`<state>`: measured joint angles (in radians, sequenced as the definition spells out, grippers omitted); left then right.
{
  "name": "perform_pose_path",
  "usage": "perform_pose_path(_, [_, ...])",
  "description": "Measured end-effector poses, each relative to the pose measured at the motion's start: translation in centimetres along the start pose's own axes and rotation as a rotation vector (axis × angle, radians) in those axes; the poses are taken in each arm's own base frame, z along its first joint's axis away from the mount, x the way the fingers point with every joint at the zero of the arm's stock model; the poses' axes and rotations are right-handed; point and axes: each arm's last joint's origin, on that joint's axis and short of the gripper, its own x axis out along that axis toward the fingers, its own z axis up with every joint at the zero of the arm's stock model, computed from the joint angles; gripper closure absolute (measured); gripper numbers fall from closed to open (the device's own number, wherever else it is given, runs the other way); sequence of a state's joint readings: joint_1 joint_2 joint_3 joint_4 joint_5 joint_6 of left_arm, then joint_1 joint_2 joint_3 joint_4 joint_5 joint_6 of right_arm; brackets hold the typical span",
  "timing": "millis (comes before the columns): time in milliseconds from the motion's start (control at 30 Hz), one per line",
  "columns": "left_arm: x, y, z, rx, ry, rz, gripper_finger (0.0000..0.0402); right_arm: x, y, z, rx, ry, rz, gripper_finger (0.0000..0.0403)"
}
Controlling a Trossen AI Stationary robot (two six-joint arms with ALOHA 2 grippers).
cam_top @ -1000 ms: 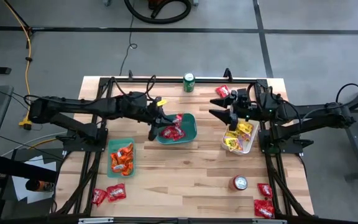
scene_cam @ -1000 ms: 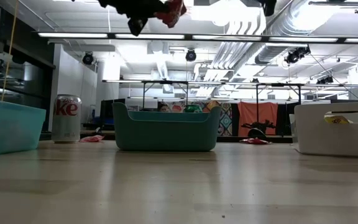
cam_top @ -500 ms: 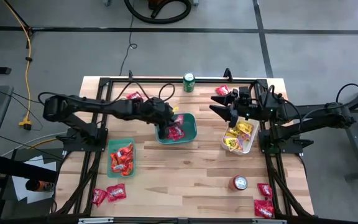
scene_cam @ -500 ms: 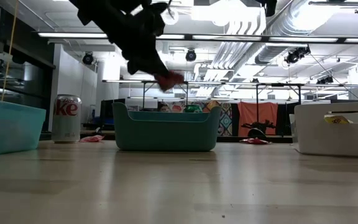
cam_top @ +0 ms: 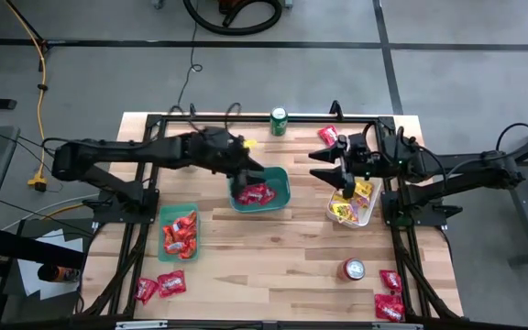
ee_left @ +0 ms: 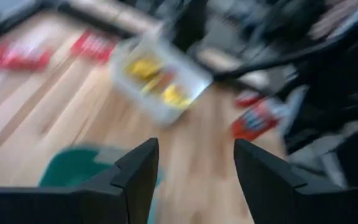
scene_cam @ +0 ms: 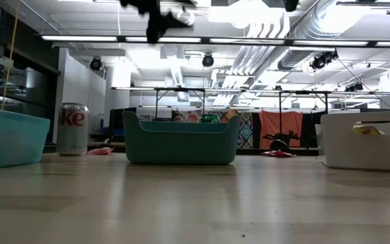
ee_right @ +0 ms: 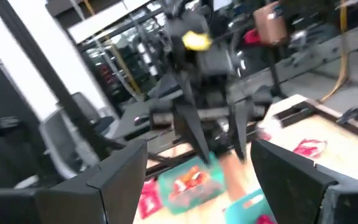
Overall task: Sort candy
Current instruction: Put the red candy into the green bin
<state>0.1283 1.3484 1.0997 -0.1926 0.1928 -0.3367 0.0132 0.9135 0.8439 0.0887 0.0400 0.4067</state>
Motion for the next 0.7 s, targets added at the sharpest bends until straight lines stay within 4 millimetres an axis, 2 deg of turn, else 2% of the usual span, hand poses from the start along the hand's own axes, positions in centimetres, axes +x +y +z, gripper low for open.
perform_pose_path(167, [-2.6, -2.1, 0.8, 0.057, -0.16, -0.069, 0.0204, -0.3, 0.6, 0.3, 0.126, 0.134, 0.086, 0.0121])
perform_pose_path(367, [-3.7, -2.5, -0.3, 0.002, -0.258, -0.07, 0.0204, -1.2, 1.8, -0.5, 0.359, 0.417, 0.155, 0.0121])
perform_pose_path(567, [-4.1, -2.6, -0.3, -0.007, -0.296, -0.064, 0.0204, -3.4, 4.9, -3.4, 0.607, 0.841, 0.141, 0.0121])
perform_pose_path(700, [-4.1, -2.3, -0.3, 0.011, -0.295, -0.05, 0.0204, -5.1, 7.4, -5.6, 0.699, 1.066, 0.084, 0.0121])
